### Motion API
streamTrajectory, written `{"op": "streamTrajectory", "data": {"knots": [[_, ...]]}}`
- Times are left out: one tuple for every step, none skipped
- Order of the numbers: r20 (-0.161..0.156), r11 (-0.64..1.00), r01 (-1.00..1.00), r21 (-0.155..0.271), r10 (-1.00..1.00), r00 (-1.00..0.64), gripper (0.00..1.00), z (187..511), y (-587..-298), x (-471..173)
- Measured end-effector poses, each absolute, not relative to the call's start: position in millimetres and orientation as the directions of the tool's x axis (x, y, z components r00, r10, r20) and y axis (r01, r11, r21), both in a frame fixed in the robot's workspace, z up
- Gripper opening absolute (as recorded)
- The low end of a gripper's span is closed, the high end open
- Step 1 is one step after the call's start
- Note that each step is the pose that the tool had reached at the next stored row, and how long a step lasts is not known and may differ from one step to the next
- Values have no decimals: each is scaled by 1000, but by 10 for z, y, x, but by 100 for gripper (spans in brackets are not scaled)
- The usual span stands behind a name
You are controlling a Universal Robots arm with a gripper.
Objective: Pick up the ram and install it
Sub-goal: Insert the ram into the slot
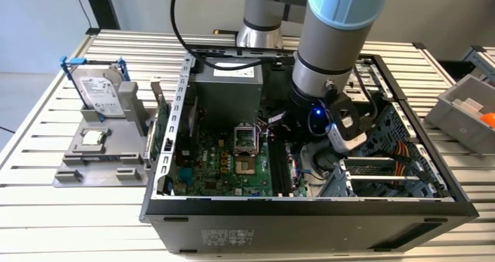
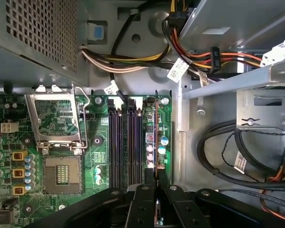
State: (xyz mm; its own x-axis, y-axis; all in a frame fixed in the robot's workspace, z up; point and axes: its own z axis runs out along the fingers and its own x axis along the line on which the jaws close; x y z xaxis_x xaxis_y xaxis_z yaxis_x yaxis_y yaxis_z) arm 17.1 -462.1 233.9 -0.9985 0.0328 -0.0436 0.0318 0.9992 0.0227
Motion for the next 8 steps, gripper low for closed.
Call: {"op": "streamTrajectory", "data": {"knots": [[-44,999,32,22,33,-999,0,2331,-4621,168],[-44,999,31,22,32,-999,0,2323,-4622,165],[-44,999,31,21,32,-999,0,2315,-4622,162],[-44,999,31,21,32,-999,0,2308,-4622,159],[-44,999,31,21,32,-999,0,2302,-4623,158],[-44,999,31,20,32,-999,0,2296,-4624,156],[-44,999,30,20,31,-999,0,2291,-4626,154],[-44,999,30,19,31,-999,0,2288,-4628,152]]}}
